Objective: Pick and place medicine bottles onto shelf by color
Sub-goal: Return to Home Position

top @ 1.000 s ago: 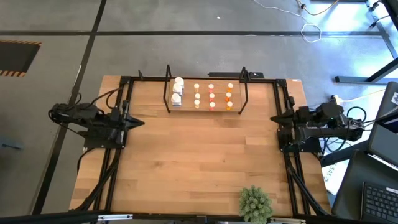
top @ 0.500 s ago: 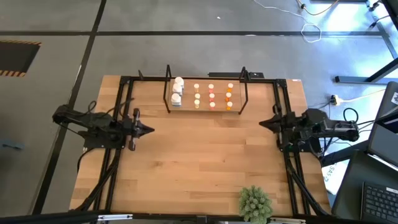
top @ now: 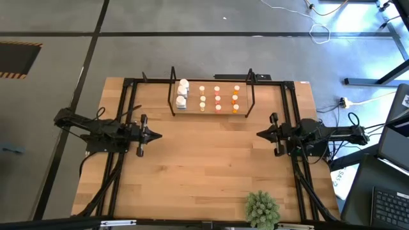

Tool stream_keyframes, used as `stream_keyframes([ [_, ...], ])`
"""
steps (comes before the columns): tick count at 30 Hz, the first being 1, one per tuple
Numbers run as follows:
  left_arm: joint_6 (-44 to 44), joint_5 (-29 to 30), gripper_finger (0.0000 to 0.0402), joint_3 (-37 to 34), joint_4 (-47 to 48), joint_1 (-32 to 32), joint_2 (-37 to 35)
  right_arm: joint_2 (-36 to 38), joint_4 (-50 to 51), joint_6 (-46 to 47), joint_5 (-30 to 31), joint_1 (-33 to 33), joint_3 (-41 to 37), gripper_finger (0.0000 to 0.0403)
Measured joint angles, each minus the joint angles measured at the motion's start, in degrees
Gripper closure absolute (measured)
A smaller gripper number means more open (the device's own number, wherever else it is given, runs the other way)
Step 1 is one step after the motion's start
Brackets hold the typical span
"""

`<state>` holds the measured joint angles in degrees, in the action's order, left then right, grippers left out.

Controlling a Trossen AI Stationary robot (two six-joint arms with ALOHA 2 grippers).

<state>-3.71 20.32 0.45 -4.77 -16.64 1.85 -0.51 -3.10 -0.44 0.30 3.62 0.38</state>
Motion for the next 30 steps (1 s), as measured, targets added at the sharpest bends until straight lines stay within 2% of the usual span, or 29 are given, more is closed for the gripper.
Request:
stream_keyframes([
  [12,-5.5,1.6,0.0399,0.0,-0.8,0.0,0.0,-0.1,1.9,-6.1,-0.1,0.0,0.0,0.0395],
  [19,-5.6,4.6,0.0393,0.0,-1.8,0.0,0.0,-0.1,1.9,-6.5,-1.4,0.0,0.0,0.0391],
  [24,-5.6,4.6,0.0386,0.0,-1.8,0.0,0.0,-0.1,1.9,-7.6,-1.5,0.0,0.0,0.04],
  [30,-4.4,4.6,0.038,0.0,-1.8,0.0,0.0,-0.1,1.9,-7.4,-2.0,0.0,0.0,0.0384],
])
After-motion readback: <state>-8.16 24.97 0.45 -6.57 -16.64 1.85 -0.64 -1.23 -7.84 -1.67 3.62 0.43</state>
